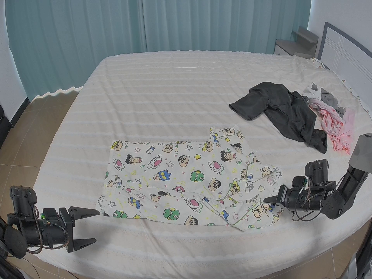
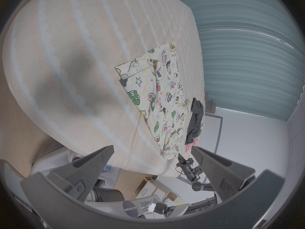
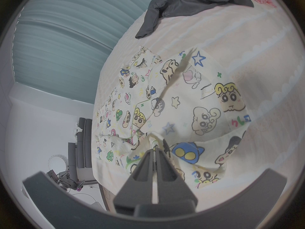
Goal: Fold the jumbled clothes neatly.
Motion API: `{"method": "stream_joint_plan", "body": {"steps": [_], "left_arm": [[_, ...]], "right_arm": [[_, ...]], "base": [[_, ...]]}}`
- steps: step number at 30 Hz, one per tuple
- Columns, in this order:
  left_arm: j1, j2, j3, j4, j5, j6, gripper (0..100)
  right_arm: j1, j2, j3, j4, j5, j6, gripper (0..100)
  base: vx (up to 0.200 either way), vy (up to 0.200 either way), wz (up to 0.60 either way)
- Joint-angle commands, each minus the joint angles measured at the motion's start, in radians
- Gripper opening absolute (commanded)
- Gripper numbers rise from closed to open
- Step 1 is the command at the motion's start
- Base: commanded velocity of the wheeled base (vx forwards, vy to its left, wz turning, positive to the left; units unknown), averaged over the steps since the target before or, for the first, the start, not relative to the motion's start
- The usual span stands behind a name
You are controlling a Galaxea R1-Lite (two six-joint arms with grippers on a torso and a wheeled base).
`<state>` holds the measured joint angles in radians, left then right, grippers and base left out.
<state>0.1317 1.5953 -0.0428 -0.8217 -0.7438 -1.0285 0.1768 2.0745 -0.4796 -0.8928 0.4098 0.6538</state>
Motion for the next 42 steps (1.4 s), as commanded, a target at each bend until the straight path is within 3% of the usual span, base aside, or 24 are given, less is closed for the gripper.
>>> {"method": "stream_joint_plan", "body": {"steps": [1,7,11,18,26,27,42], "left_arm": [[0.0,0.002,0.0,-0.001,0.0,-0.001,100],[0.0,0.0,0.0,-0.001,0.0,-0.001,100],[0.0,-0.002,0.0,-0.001,0.0,-0.001,100],[0.0,-0.002,0.0,-0.001,0.0,-0.001,100],[0.0,-0.003,0.0,-0.001,0.0,-0.001,100],[0.0,-0.003,0.0,-0.001,0.0,-0.001,100],[0.0,-0.003,0.003,-0.001,0.0,-0.002,100]], "right_arm": [[0.015,-0.093,0.047,0.0,0.0,0.0,0],[0.055,-0.171,0.113,0.0,-0.029,0.0,0],[0.092,-0.168,0.174,0.0,-0.143,0.018,0],[0.132,-0.159,0.24,-0.005,-0.192,0.075,0],[0.178,0.012,0.295,-0.236,-0.284,0.112,0],[0.179,0.027,0.308,-0.27,-0.289,0.115,100],[0.179,-0.017,0.48,-0.577,-0.318,0.11,100]], "base": [[0.0,0.0,0.0],[0.0,0.0,0.0],[0.0,0.0,0.0],[0.0,0.0,0.0],[0.0,0.0,0.0],[0.0,0.0,0.0],[0.0,0.0,0.0]]}}
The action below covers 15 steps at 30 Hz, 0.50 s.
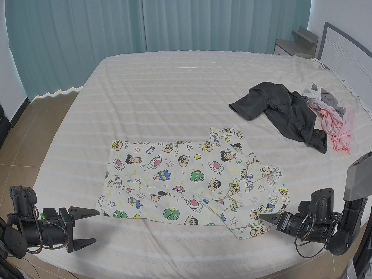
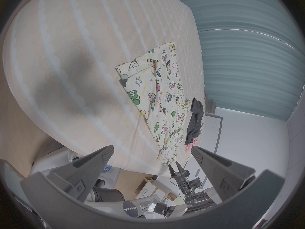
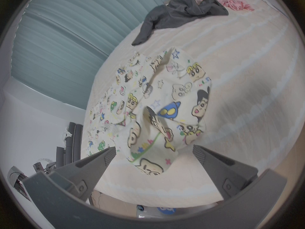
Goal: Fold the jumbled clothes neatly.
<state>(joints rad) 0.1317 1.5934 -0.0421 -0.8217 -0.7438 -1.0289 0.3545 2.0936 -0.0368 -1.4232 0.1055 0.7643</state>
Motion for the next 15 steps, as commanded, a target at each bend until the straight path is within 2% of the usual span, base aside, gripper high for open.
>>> {"method": "stream_joint_plan", "body": {"steps": [1,3,8,9,10,15], "left_arm": [[0.0,-0.001,0.005,-0.001,0.0,0.0,100],[0.0,-0.003,0.005,-0.001,0.0,0.0,100],[0.0,-0.001,0.005,-0.001,0.0,0.0,100],[0.0,-0.001,0.005,-0.001,0.0,0.0,100],[0.0,-0.003,0.005,-0.001,0.0,0.0,100],[0.0,-0.003,0.007,-0.001,0.0,0.0,100]], "right_arm": [[0.003,-0.069,0.037,-0.046,-0.018,-0.003,100],[0.014,-0.115,0.037,-0.046,-0.02,-0.006,100],[0.159,-0.254,-0.017,0.006,-0.02,-0.011,100],[0.159,-0.254,-0.017,0.006,-0.02,-0.011,100],[0.209,-0.267,-0.092,0.095,-0.021,-0.01,100],[0.274,-0.254,-0.353,0.408,-0.02,-0.005,100]], "base": [[0.0,0.0,0.0],[0.0,0.0,0.0],[0.0,0.0,0.0],[0.0,0.0,0.0],[0.0,0.0,0.0],[0.0,0.0,0.0]]}}
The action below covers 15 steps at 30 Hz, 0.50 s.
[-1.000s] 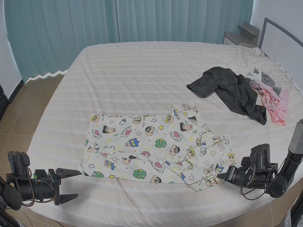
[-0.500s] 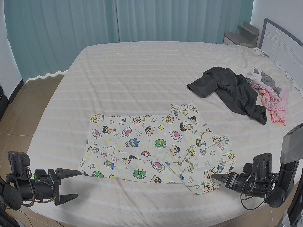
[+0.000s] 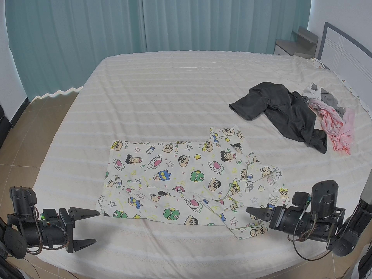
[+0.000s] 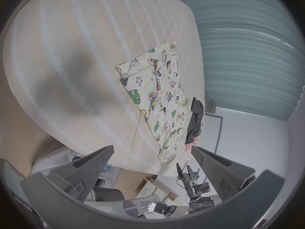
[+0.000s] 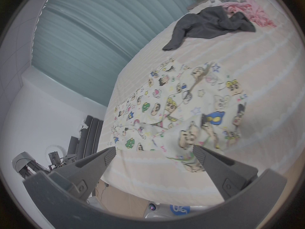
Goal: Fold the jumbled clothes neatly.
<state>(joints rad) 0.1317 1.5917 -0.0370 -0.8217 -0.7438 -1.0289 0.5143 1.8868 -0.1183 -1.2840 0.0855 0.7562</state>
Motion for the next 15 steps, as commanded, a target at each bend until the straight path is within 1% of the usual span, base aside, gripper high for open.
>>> {"method": "stream_joint_plan", "body": {"steps": [1,3,7,11,13,15], "left_arm": [[0.0,-0.001,0.002,-0.001,0.0,0.0,100],[0.0,0.001,0.002,-0.001,0.0,0.0,100],[0.0,0.001,0.002,-0.001,0.0,0.0,100],[0.0,-0.001,0.002,-0.001,0.0,0.0,100],[0.0,-0.002,0.002,-0.001,0.0,0.0,100],[0.0,-0.001,0.0,-0.001,0.0,0.0,100]], "right_arm": [[0.125,-0.038,-0.319,0.327,0.002,0.008,100],[0.147,-0.005,-0.414,0.428,0.003,0.015,100],[0.193,0.089,-0.564,0.525,-0.003,0.054,100],[0.222,0.146,-0.658,0.612,-0.01,0.055,100],[0.248,0.189,-0.718,0.686,-0.018,0.058,100],[0.25,0.219,-0.745,0.706,-0.03,0.058,100]], "base": [[0.0,0.0,0.0],[0.0,0.0,0.0],[0.0,0.0,0.0],[0.0,0.0,0.0],[0.0,0.0,0.0],[0.0,0.0,0.0]]}}
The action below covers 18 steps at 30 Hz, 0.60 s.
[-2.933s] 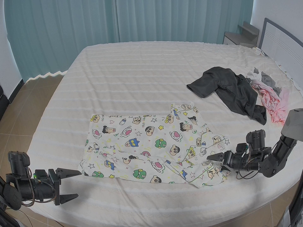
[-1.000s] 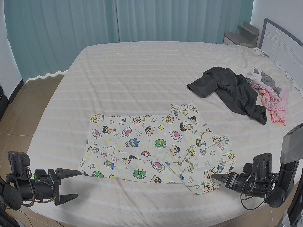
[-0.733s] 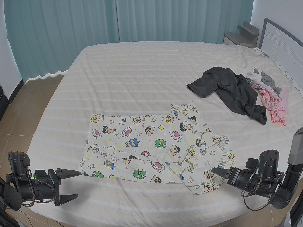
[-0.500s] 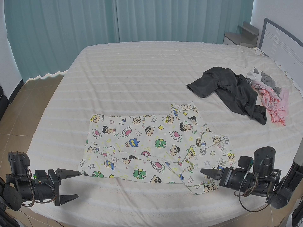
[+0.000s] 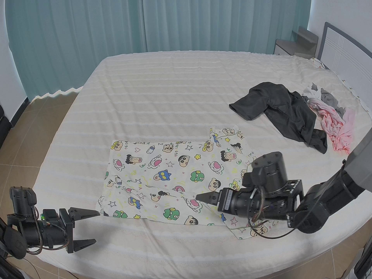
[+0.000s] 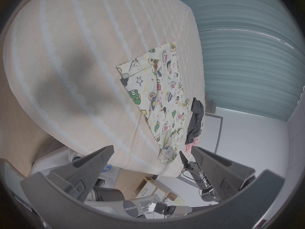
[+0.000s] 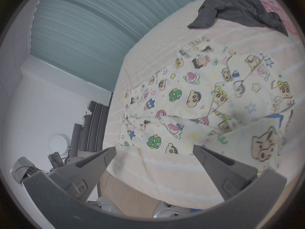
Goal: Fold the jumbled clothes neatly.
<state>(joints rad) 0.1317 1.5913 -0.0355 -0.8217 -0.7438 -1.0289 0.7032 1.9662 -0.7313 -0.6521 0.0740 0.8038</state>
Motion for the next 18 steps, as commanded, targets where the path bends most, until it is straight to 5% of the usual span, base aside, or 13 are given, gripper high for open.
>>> {"method": "stream_joint_plan", "body": {"steps": [1,18], "left_arm": [[0.0,0.001,-0.001,-0.001,0.0,0.0,100],[0.0,0.003,-0.001,-0.001,0.0,0.001,100]], "right_arm": [[0.061,0.157,-0.145,0.083,-0.026,0.011,100],[0.067,0.333,-0.349,0.244,-0.125,0.005,100]], "base": [[0.0,0.0,0.0],[0.0,0.0,0.0]]}}
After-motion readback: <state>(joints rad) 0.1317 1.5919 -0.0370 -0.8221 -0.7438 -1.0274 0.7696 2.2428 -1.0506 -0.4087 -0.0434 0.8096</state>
